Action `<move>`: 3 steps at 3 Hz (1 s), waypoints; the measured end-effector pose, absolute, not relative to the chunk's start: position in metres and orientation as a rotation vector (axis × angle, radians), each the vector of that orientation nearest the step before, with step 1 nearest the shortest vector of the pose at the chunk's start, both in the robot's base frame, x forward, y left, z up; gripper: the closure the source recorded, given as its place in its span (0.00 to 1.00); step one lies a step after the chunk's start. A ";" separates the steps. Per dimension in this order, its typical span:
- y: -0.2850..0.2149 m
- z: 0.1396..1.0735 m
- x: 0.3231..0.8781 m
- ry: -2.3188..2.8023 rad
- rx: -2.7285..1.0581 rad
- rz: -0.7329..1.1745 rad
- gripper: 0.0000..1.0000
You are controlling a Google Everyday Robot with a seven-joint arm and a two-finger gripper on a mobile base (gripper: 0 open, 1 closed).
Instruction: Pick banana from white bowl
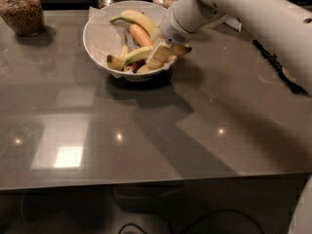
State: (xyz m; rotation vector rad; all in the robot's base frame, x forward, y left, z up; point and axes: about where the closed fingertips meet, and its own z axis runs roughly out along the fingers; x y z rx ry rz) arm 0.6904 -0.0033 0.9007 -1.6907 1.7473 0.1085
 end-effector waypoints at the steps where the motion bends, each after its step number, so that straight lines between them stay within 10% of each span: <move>1: -0.010 0.887 0.699 1.785 -1.688 0.097 0.47; 3: -0.016 0.888 0.704 1.802 -1.668 0.048 0.89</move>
Offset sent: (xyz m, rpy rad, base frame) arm 0.0218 -0.0190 -0.0245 -0.0511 0.0107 -0.0695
